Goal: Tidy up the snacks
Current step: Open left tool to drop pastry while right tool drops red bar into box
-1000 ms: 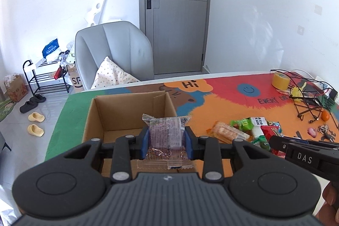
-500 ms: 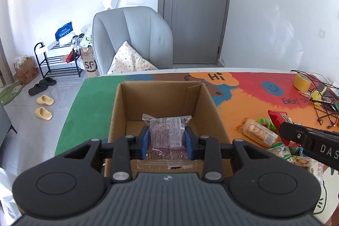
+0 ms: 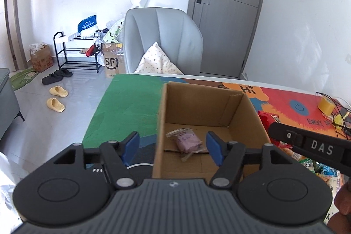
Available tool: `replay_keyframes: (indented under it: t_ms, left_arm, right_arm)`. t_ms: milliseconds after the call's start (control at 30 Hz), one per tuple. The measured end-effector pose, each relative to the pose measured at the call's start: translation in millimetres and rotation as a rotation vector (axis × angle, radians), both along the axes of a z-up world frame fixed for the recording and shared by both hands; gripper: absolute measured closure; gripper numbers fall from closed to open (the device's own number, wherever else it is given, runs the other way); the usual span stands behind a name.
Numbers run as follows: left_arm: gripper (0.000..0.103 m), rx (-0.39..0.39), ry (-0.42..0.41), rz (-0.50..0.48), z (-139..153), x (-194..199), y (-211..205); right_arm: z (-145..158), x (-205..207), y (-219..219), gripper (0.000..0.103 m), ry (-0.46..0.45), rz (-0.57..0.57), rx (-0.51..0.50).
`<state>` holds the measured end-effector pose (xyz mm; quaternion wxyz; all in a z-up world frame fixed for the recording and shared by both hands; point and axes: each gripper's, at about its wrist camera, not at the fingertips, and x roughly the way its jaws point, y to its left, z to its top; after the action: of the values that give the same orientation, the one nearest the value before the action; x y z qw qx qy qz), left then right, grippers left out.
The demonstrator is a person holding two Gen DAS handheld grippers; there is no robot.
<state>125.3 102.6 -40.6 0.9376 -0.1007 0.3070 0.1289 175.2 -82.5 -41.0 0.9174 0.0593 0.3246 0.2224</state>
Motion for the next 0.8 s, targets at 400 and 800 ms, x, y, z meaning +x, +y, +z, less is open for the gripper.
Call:
replay_keyframes:
  t_ms: [400,800]
  left_arm:
    - [0.016,-0.045,-0.005,0.076,-6.9,-13.8,26.4]
    - [0.012,-0.071,0.011,0.024,-12.7,-16.6,0.5]
  right_arm:
    - [-12.2,8.2,6.5,0.050,0.063,-0.023,0.088]
    - [-5.8,-21.6,-29.9,0.010,0.041,-0.077,0.028]
